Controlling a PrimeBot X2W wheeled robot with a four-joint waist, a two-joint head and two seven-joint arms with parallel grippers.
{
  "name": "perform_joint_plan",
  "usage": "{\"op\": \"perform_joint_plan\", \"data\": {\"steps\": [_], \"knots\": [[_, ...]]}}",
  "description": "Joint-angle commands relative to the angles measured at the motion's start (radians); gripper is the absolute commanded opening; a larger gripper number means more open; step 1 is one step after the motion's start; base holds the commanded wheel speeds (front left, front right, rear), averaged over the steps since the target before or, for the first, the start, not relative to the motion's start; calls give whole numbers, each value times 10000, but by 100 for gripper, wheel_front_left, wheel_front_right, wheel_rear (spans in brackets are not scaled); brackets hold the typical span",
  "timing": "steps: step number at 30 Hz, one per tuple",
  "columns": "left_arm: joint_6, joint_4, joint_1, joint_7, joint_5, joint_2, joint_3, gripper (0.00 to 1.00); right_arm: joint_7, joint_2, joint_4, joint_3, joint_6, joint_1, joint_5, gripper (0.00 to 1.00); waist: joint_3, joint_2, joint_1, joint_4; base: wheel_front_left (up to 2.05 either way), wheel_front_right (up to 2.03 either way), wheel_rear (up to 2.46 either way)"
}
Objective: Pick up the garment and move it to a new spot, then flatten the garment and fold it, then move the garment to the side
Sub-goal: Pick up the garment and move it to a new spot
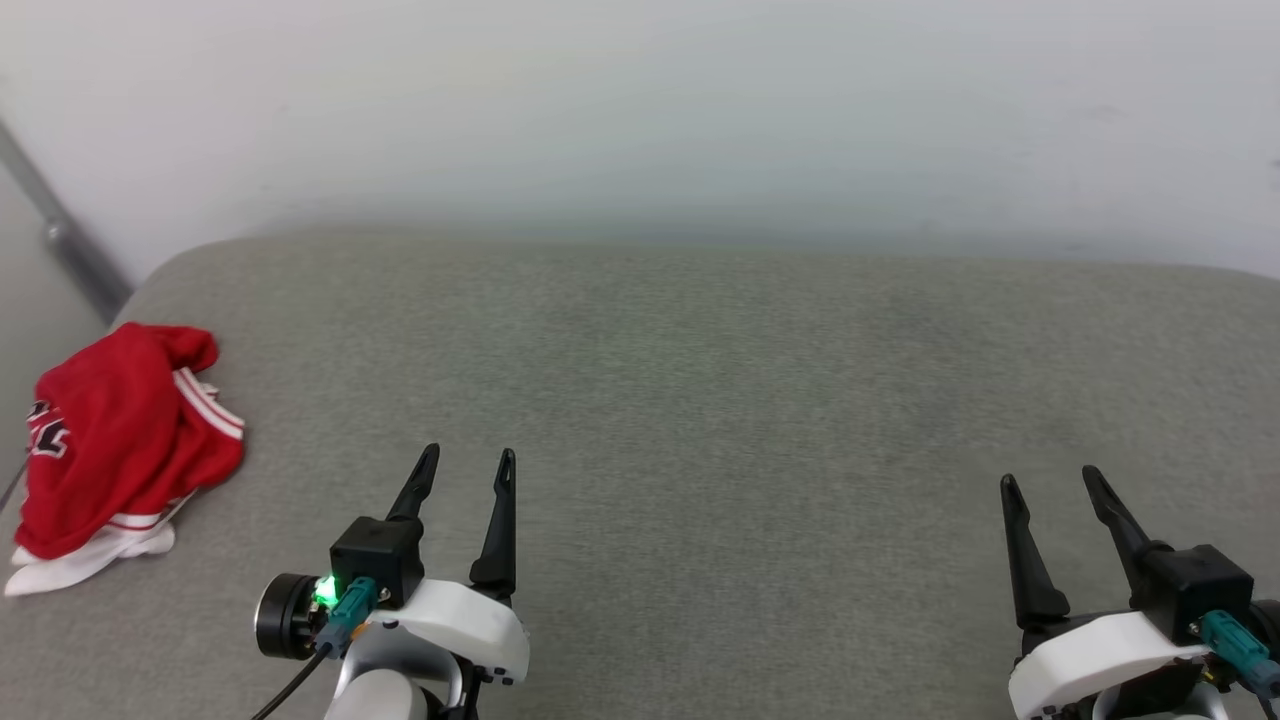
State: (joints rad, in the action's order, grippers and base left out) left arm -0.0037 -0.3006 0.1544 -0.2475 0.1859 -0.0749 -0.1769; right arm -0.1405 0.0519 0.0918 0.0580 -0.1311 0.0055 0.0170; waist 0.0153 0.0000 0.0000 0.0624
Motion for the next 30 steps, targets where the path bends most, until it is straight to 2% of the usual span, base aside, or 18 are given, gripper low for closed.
{"op": "perform_joint_plan", "data": {"steps": [1, 8, 19, 24, 30], "knots": [[41, -40, 140, -64, -164, 16, -22, 100, -56, -23, -35, 0, 6, 106, -149, 100, -3, 0, 0, 268, 0, 0, 0], [92, -90, 212, -193, -392, 19, 3, 100, -176, -23, -9, -261, 7, -36, -543, 100, -52, 0, 0, 1692, 0, 0, 0], [147, -62, 242, -181, 40, -25, 392, 100, -288, -21, 75, -681, 8, -430, -371, 100, -187, 0, 0, 3913, 0, 0, 0], [217, -51, 129, -181, 131, -78, 522, 100, -319, -18, 46, -862, 8, -557, -330, 100, -218, 0, 0, 4513, 0, 0, 0], [279, 54, -2, -181, 242, -140, 738, 100, -261, -12, 76, -1101, 8, -807, -332, 100, -360, 0, 0, 4615, 0, 0, 0]]}}
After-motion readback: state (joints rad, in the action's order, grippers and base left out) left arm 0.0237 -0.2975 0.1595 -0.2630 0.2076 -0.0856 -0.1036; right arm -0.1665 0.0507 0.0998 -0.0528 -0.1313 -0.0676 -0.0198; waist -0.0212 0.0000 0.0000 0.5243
